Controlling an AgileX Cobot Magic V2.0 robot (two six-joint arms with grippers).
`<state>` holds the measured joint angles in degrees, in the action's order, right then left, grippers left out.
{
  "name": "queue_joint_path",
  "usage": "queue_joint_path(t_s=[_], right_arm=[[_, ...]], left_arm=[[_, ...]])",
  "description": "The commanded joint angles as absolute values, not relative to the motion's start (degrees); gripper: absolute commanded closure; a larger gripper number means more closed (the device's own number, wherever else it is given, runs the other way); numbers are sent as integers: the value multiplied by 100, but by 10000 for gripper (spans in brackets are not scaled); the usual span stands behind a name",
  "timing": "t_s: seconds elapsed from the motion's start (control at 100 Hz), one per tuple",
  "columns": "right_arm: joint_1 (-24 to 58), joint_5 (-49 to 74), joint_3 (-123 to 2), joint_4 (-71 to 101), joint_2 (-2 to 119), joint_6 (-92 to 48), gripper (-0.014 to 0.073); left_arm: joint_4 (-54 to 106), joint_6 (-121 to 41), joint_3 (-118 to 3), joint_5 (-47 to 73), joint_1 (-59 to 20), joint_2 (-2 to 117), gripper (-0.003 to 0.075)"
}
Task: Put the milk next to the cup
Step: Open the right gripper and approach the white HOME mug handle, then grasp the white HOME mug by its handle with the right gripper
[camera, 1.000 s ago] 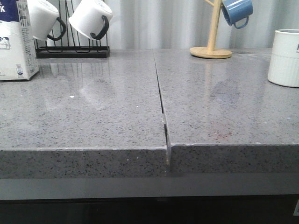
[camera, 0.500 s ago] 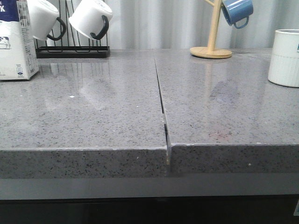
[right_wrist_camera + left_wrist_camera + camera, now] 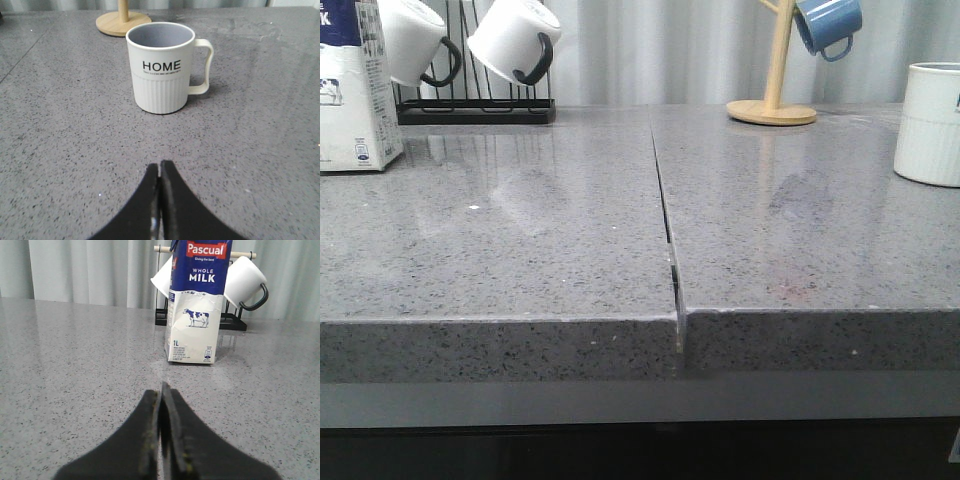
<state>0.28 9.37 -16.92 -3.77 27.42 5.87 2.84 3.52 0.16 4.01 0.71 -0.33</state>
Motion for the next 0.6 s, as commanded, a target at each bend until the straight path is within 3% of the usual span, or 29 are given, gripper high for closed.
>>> queue_joint_path(t_s=[0.0,0.15,0.21,0.59], right_arm=[[-26,-44,-1902,-424,3267,542,560],[-112,-986,-1909,-424,3955,542,281],[-247,-1272,-1915,-424,4215,542,209],[-1028,-2277,-2507,-424,5770,542,200]], left_arm=[[291,400,245,-93,49,-208,741],[291,400,245,-93,49,-208,741],[291,400,245,-93,49,-208,741],[291,400,245,-93,49,-208,741]])
